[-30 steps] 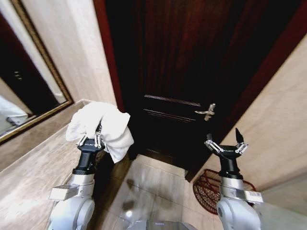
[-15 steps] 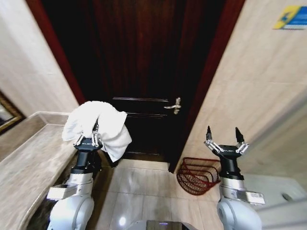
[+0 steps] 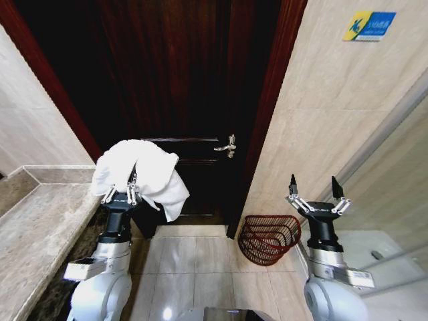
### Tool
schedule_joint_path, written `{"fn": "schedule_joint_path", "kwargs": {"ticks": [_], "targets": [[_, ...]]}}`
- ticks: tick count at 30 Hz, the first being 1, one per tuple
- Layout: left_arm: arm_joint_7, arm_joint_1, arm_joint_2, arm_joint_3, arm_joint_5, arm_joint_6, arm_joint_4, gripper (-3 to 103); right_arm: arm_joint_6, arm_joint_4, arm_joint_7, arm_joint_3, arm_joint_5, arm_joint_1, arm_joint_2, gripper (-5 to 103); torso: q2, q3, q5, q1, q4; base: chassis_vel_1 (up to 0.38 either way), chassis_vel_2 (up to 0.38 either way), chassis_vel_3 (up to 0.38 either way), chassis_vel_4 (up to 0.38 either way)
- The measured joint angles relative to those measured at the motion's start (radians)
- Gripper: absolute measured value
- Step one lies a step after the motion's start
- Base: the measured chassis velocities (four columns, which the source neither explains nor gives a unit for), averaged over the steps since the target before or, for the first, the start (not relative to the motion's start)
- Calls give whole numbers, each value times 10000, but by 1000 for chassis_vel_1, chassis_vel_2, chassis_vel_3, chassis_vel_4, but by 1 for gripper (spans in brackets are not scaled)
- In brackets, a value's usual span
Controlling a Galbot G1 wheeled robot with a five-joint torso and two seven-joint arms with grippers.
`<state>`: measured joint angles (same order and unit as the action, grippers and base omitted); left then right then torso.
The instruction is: Discard the used towel into the hamper.
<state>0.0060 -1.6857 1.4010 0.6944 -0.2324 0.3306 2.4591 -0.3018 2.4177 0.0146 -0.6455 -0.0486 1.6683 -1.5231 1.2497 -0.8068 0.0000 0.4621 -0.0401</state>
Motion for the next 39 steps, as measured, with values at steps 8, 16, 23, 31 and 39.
{"fn": "schedule_joint_path", "kwargs": {"ticks": [8,16,23,31,39], "targets": [[-31,12,-17,0,-57,-8,-1,7,5,-5,-4,-9,-18,-29,26,100,-1,-1,0,2,1,66,-66,-72,69],[-44,20,-10,5,-79,-19,-12,7,-5,-31,-7,-17,-33,-45,40,100,3,4,-2,-9,0,169,-172,-171,184],[-156,71,7,-6,-90,-14,-96,7,-48,-62,3,-41,-32,-22,27,100,4,3,0,-7,1,51,-54,-69,71],[-207,128,3,-22,223,-160,-220,7,-65,-80,14,-45,-23,-17,-6,100,-2,-3,0,6,0,-32,21,51,-28],[-211,221,-42,-46,255,-188,-367,7,-92,-136,29,-62,-23,-9,-42,100,0,1,0,-2,0,0,-27,-26,-10]]}}
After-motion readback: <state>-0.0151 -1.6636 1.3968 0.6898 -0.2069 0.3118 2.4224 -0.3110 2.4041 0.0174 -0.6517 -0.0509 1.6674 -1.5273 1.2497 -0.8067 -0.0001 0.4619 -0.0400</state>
